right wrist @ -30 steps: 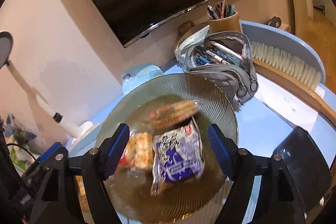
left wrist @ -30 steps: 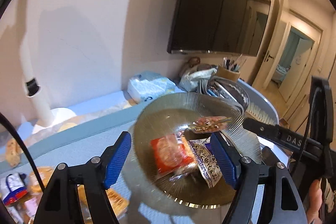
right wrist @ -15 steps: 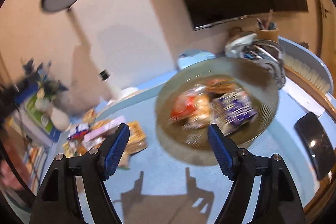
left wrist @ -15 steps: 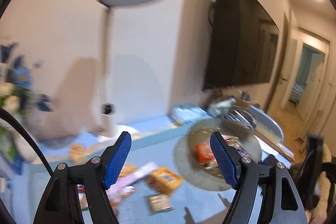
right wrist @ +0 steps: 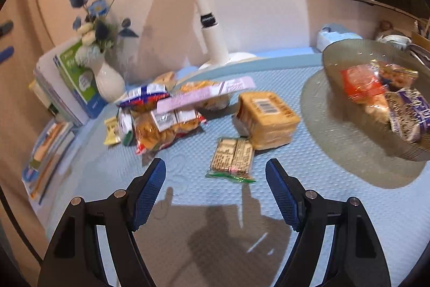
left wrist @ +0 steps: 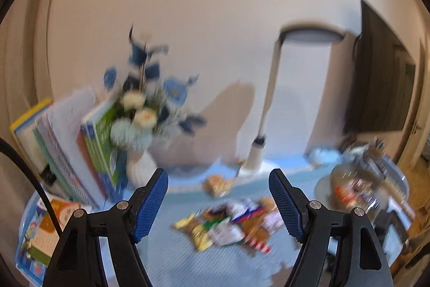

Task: Organize snacks
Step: 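Move the left gripper to the yellow peanut bag and grasp it, then lift the yellow peanut bag with left gripper while right grasps cracker pack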

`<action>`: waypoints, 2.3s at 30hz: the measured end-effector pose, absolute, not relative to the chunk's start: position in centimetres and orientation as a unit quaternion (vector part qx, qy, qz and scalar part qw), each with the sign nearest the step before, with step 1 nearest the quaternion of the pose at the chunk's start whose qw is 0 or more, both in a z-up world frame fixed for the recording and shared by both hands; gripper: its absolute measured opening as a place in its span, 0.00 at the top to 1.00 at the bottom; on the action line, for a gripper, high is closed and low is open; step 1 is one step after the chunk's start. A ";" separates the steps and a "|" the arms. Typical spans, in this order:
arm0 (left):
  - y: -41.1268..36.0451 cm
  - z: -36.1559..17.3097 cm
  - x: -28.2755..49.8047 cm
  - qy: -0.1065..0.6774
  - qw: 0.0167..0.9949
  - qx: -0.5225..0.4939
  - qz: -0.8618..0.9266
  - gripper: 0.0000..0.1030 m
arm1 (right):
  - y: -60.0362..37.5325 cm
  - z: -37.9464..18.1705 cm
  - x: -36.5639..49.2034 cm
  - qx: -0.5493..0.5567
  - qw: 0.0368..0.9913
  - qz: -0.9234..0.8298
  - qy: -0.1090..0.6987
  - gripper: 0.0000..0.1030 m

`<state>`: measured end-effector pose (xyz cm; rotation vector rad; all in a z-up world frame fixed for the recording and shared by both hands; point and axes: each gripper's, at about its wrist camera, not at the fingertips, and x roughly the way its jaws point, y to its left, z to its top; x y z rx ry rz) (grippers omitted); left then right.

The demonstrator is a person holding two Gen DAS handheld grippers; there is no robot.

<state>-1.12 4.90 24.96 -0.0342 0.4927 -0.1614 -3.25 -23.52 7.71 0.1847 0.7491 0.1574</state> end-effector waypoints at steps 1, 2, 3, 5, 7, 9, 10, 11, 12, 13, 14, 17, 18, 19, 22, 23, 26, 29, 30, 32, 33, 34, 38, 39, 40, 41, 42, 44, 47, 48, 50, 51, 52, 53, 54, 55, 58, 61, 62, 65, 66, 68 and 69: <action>5.3 23.4 -0.6 0.256 0.963 -0.018 -0.080 0.27 | -23.5 7.3 -3.2 0.089 0.923 0.077 0.366 0.25; 5.5 21.2 0.3 0.274 0.958 -0.023 -0.082 0.27 | -23.4 6.7 -3.0 0.084 0.922 0.075 0.370 0.25; 5.8 19.5 1.0 0.289 0.954 -0.028 -0.082 0.27 | -23.5 6.4 -3.0 0.081 0.921 0.073 0.374 0.25; 6.6 15.5 2.9 0.321 0.943 -0.047 -0.071 0.27 | -24.0 6.1 -2.9 0.092 0.918 0.082 0.378 0.25; 7.2 12.4 4.8 0.346 0.933 -0.071 -0.062 0.41 | -24.7 6.3 -3.1 0.106 0.919 0.090 0.370 0.25; 8.0 9.6 6.8 0.385 0.916 -0.098 -0.058 0.44 | -25.1 6.0 -2.9 0.116 0.916 0.091 0.373 0.25; 8.4 8.0 7.9 0.404 0.905 -0.121 -0.059 0.44 | -25.2 5.8 -2.7 0.121 0.913 0.092 0.378 0.25; 8.5 7.0 8.6 0.415 0.897 -0.138 -0.062 0.44 | -25.3 5.6 -2.4 0.126 0.910 0.093 0.384 0.25; 8.7 6.2 9.1 0.425 0.889 -0.155 -0.063 0.44 | -25.2 5.5 -2.3 0.125 0.909 0.093 0.386 0.25; 9.0 5.0 9.9 0.439 0.878 -0.181 -0.059 0.44 | -25.1 5.4 -2.3 0.124 0.909 0.095 0.388 0.25; 9.2 4.3 10.4 0.449 0.869 -0.201 -0.060 0.44 | -25.0 5.4 -2.2 0.122 0.908 0.097 0.389 0.25; 10.0 2.0 12.2 0.479 0.839 -0.254 -0.049 0.46 | -24.5 5.1 -1.9 0.111 0.903 0.098 0.402 0.25; 10.2 1.4 12.6 0.485 0.832 -0.265 -0.044 0.50 | -24.5 5.0 -1.8 0.111 0.902 0.100 0.405 0.25; 10.4 0.9 12.9 0.488 0.827 -0.275 -0.042 0.51 | -24.5 5.0 -1.8 0.111 0.901 0.103 0.405 0.25; 10.2 0.7 13.6 0.489 0.823 -0.286 -0.035 0.51 | -24.7 4.9 -1.8 0.117 0.900 0.104 0.406 0.25; 10.0 0.9 13.9 0.491 0.824 -0.281 -0.032 0.51 | -24.7 4.9 -1.7 0.118 0.899 0.104 0.408 0.25; 9.2 1.1 14.5 0.494 0.827 -0.269 -0.033 0.51 | -24.6 4.7 -1.6 0.115 0.896 0.100 0.416 0.25; 8.3 1.0 15.3 0.493 0.833 -0.252 -0.028 0.51 | -24.4 4.7 -1.6 0.110 0.897 0.094 0.417 0.25; 8.0 1.1 15.5 0.492 0.835 -0.244 -0.026 0.51 | -24.4 4.7 -1.6 0.109 0.897 0.093 0.418 0.25; 7.1 1.1 16.0 0.491 0.842 -0.224 -0.022 0.51 | -24.4 4.7 -1.6 0.111 0.897 0.096 0.417 0.25; 6.8 1.1 16.0 0.491 0.844 -0.215 -0.019 0.51 | -24.4 4.8 -1.6 0.113 0.897 0.098 0.416 0.25; 6.7 1.1 16.1 0.491 0.845 -0.210 -0.017 0.51 | -24.5 4.8 -1.6 0.114 0.897 0.099 0.415 0.25; 7.2 1.1 15.9 0.491 0.846 -0.206 -0.022 0.63 | -24.7 4.6 -1.5 0.120 0.894 0.097 0.420 0.25; 7.5 1.1 15.7 0.491 0.844 -0.212 -0.026 0.65 | -24.7 4.6 -1.4 0.122 0.893 0.098 0.421 0.25; 7.9 1.1 15.4 0.493 0.842 -0.217 -0.031 0.65 | -24.7 4.6 -1.4 0.124 0.893 0.098 0.422 0.25; 8.2 1.0 15.1 0.495 0.840 -0.221 -0.036 0.65 | -24.8 4.6 -1.3 0.125 0.892 0.100 0.422 0.25; 8.4 1.1 14.8 0.496 0.839 -0.220 -0.040 0.65 | -24.8 4.6 -1.3 0.126 0.892 0.102 0.422 0.25; 8.5 1.2 13.8 0.500 0.839 -0.208 -0.059 0.66 | -24.8 4.6 -1.4 0.125 0.892 0.102 0.422 0.25; 8.5 1.4 11.8 0.511 0.831 -0.193 -0.104 0.66 | -24.5 4.6 -1.3 0.118 0.893 0.098 0.423 0.25; 8.4 1.6 11.1 0.513 0.829 -0.187 -0.123 0.66 | -24.4 4.6 -1.4 0.116 0.894 0.097 0.423 0.25; 8.0 1.8 9.7 0.519 0.823 -0.168 -0.158 0.66 | -24.3 4.6 -1.5 0.111 0.895 0.096 0.421 0.25; 7.6 1.8 9.1 0.522 0.821 -0.153 -0.174 0.66 | -24.2 4.6 -1.5 0.110 0.895 0.095 0.421 0.25; 7.1 1.8 8.3 0.528 0.817 -0.131 -0.192 0.65 | -24.2 4.6 -1.5 0.109 0.895 0.093 0.421 0.25; 6.6 1.7 7.7 0.532 0.814 -0.115 -0.201 0.65 | -24.2 4.6 -1.4 0.109 0.895 0.092 0.422 0.25; 6.3 1.6 7.2 0.535 0.813 -0.101 -0.209 0.65 | -24.3 4.6 -1.4 0.110 0.895 0.092 0.423 0.25; 6.1 1.7 6.5 0.531 0.814 -0.091 -0.216 0.65 | -24.3 4.5 -1.4 0.112 0.894 0.092 0.424 0.25; 6.4 2.2 5.1 0.526 0.821 -0.086 -0.206 0.38 | -24.5 4.5 -1.5 0.118 0.893 0.094 0.425 0.25; 6.5 3.1 3.2 0.508 0.835 -0.095 -0.191 0.20 | -24.3 4.4 -1.5 0.116 0.890 0.105 0.428 0.25; 6.0 3.5 2.5 0.499 0.841 -0.089 -0.192 0.19 | -24.1 4.4 -1.5 0.112 0.891 0.104 0.428 0.25; 3.7 3.8 1.2 0.487 0.856 -0.056 -0.165 0.16 | -23.8 4.4 -1.4 0.105 0.890 0.100 0.432 0.25; 3.0 3.7 0.9 0.484 0.860 -0.044 -0.153 0.16 | -23.7 4.3 -1.4 0.105 0.890 0.097 0.432 0.25; 1.4 3.0 0.7 0.484 0.866 -0.013 -0.129 0.21 | -23.8 4.4 -1.5 0.106 0.891 0.095 0.431 0.25; 1.0 2.7 0.6 0.483 0.868 0.006 -0.114 0.33 | -23.9 4.4 -1.5 0.109 0.891 0.093 0.431 0.25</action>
